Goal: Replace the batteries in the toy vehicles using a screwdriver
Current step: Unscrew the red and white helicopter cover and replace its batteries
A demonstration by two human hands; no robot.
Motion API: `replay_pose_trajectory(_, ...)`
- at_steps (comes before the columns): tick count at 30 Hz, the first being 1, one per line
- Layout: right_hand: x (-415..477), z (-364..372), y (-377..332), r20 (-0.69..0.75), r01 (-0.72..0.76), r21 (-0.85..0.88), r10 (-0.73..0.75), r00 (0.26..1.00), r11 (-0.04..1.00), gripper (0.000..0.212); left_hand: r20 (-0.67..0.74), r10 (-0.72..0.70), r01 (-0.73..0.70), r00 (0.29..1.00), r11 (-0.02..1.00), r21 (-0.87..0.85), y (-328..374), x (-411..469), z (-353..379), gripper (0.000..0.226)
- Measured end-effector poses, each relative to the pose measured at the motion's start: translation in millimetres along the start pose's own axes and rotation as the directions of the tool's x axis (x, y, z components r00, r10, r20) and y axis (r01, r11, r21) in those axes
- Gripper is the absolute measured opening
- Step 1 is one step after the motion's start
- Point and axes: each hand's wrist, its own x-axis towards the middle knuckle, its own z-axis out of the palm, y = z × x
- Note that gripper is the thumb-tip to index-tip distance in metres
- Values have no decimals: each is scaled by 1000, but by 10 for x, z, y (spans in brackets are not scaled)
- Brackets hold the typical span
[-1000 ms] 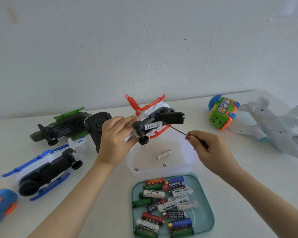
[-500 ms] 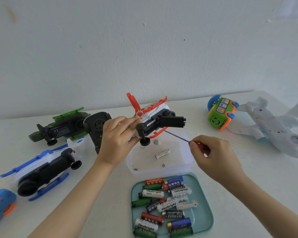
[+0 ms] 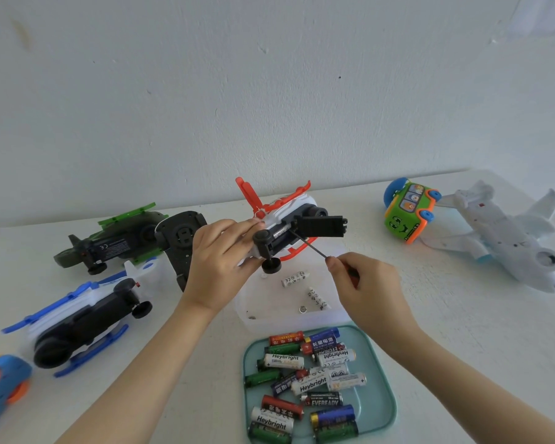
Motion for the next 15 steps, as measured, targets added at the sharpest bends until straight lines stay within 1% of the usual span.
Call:
replay_pose_trajectory(3,-20,26,-45,-7,2,-10,-2,1000,1000,37,1,-10,10,1000,1000,1,9,-3,0,24)
replay_pose_trajectory(8,-5,7,-72,-34,18,-28,-19,999,999,40,6,-20,20,1000,1000,8,24,6,3,30)
replay_pose_trajectory(13,48,12,-77,0,24,-77,-24,1000,997,42,12,18,-18,1000,1000,4,4,8,-1,27)
replay_pose_trajectory(15,73,9,-69,12,26,-65,-26,1000,998,40,16,3,-3,1000,1000,5,-1,7,-7,28)
